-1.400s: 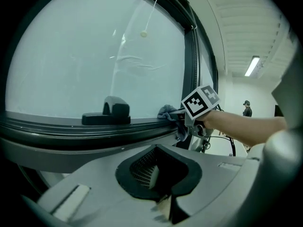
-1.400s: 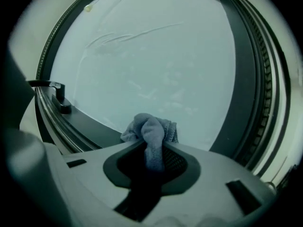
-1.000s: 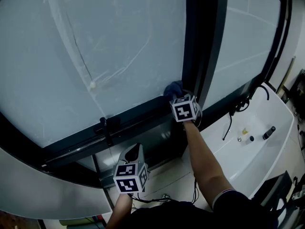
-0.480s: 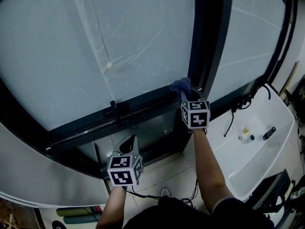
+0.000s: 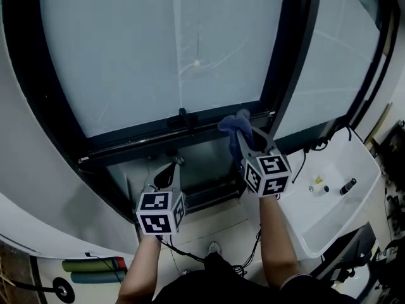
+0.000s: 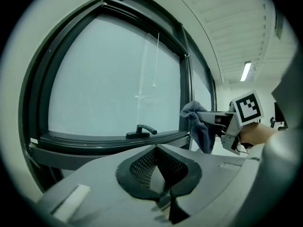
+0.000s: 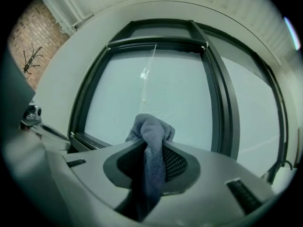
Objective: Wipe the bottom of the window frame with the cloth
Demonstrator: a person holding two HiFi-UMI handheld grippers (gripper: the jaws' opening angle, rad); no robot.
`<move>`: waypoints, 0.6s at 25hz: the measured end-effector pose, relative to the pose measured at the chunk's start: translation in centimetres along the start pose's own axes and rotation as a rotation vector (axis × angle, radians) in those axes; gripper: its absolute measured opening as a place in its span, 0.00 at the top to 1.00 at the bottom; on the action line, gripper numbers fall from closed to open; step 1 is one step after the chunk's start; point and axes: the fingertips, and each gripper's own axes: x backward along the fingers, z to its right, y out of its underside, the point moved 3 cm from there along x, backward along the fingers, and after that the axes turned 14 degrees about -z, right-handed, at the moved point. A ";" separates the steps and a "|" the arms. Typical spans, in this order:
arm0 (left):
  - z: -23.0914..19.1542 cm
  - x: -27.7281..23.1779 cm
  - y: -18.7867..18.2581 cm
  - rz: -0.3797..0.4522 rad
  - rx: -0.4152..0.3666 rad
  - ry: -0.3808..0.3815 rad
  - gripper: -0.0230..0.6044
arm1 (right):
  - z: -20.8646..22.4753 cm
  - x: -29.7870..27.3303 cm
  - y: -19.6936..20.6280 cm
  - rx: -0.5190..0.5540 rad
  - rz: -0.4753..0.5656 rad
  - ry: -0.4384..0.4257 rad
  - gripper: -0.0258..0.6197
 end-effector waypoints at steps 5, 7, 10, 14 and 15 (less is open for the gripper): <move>-1.4 4.0 -0.9 0.053 -0.002 -0.006 0.95 | -6.7 3.6 -0.6 -0.038 0.042 -0.148 0.82; -1.6 5.2 -1.1 0.066 0.000 -0.004 0.95 | -8.7 4.3 -0.2 -0.037 0.038 -0.196 0.82; -1.4 6.4 -1.3 0.080 -0.014 -0.007 0.95 | -10.9 5.2 0.4 -0.061 0.038 -0.271 0.81; -1.0 7.0 -1.0 0.085 -0.010 -0.005 0.95 | -13.0 5.5 1.2 -0.063 0.014 -0.365 0.81; -0.9 7.1 -0.7 0.079 -0.008 -0.003 0.95 | -13.3 5.5 1.4 -0.059 0.007 -0.378 0.81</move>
